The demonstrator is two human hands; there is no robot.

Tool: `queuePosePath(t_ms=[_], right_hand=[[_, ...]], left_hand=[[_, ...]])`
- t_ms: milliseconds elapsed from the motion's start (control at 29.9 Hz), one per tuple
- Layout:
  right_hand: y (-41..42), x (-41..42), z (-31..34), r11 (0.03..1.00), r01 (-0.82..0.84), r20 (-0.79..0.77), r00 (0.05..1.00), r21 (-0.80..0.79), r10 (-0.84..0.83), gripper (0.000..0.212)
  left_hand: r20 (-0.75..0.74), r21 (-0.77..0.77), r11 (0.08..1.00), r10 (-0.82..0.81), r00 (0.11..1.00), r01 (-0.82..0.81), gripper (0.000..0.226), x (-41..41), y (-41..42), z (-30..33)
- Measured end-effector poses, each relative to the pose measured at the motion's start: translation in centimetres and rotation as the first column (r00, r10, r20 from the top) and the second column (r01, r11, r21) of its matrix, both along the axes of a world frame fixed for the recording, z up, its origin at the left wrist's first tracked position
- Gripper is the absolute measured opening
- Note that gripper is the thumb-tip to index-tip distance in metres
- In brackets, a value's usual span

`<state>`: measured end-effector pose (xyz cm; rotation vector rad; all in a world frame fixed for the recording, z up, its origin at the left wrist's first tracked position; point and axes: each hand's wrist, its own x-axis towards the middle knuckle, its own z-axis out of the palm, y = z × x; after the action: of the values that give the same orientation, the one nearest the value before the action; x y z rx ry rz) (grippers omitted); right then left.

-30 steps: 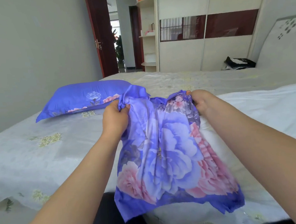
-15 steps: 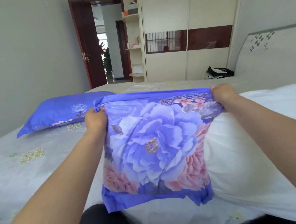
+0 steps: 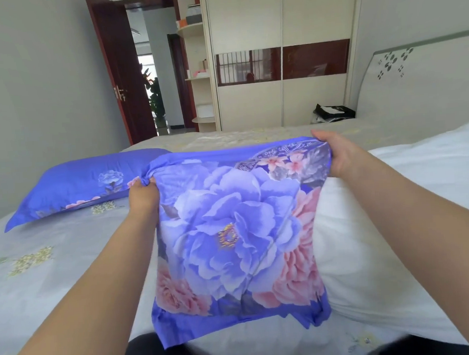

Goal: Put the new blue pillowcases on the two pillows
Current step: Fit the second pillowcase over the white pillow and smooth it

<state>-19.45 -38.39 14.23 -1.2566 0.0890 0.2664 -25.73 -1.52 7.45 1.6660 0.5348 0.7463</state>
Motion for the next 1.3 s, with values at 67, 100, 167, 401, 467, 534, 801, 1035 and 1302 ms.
queuePosePath(t_ms=[67,100,167,401,467,534,801,1035,1302], right_hand=[[-0.9,1.6,0.0,0.985,0.114,-0.077,0.991,0.126,-0.105,0.038],[-1.7,2.2,-0.2,0.979,0.171,-0.104,0.982,0.111,-0.159,0.041],[-2.8,3.3,-0.4,0.972,0.227,-0.118,0.968,0.06,-0.219,0.041],[-2.9,4.7,-3.6,0.874,0.485,-0.034,0.874,0.029,-0.484,0.007],[-1.4,3.3,-3.5,0.894,0.448,0.015,0.894,-0.003,-0.448,0.015],[0.5,2.3,-3.7,0.942,0.336,0.027,0.942,-0.002,-0.336,0.017],[3.9,-1.6,-9.3,0.959,0.237,0.103,0.969,-0.157,-0.222,0.008],[5.1,-5.4,-14.0,0.703,0.204,0.33,0.943,-0.681,0.046,0.037],[-9.1,-4.4,-15.8,0.139,0.431,0.399,0.893,-0.891,-0.21,0.034]], left_hand=[[0.047,-0.116,0.993,-0.008,0.999,0.013,0.016,0.1,1.2,0.7],[0.068,-0.133,0.99,-0.033,0.997,0.042,0.013,0.4,1.4,1.3],[0.075,-0.119,0.99,-0.065,0.995,0.074,0.019,0.9,1.1,2.2],[-0.018,-0.191,0.981,-0.036,0.999,0.032,0.015,2.3,1.4,-1.4],[0.007,-0.236,0.969,-0.073,0.997,0.072,0.018,2.3,0.6,-2.3],[-0.019,-0.252,0.961,-0.123,0.992,0.115,0.026,2.3,-0.7,-2.8],[-0.41,-0.151,0.974,-0.216,0.886,0.168,0.069,1.8,-1.3,-8.6],[-0.496,0.131,0.973,-0.104,0.862,0.192,0.037,2.7,-2.6,-7.7],[-0.466,0.181,0.977,-0.013,0.885,0.11,0.04,4.8,-1.7,-6.9]])
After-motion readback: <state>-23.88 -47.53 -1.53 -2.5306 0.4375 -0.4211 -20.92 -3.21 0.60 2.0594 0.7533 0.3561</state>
